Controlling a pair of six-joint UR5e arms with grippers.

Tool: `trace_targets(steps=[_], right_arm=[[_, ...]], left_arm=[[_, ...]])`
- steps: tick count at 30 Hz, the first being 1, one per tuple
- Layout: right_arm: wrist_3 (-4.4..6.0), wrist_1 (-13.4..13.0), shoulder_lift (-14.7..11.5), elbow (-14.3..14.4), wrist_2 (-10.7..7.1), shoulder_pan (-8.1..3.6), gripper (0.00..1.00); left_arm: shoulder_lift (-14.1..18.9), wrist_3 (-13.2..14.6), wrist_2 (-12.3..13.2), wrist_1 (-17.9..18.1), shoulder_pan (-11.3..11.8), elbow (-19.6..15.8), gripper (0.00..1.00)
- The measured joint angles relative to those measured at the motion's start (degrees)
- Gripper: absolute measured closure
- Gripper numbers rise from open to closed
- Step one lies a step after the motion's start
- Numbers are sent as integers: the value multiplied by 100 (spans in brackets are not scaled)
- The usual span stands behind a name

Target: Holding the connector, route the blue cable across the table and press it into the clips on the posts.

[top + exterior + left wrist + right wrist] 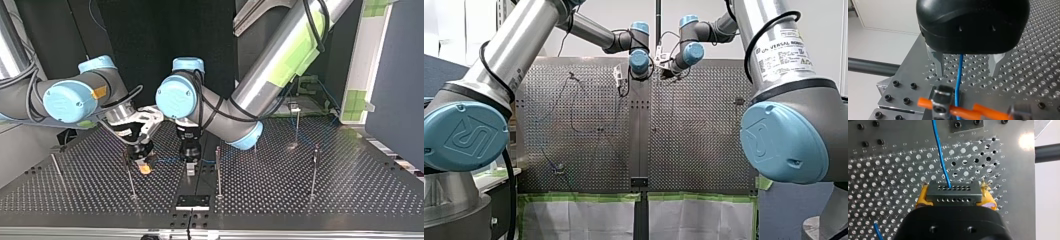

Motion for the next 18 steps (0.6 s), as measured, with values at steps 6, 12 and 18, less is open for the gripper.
trace_targets(steps=[6, 12, 18], right_arm=[[-9, 8, -1, 3, 0, 18, 100], [-45, 2, 1, 3, -1, 26, 100], [-104, 1, 2, 5, 7, 13, 100]], left_arm=[[4, -58, -157, 17, -64, -5, 100], [5, -84, -355, 17, -104, -11, 100], [5, -93, -416, 82, -133, -67, 100]])
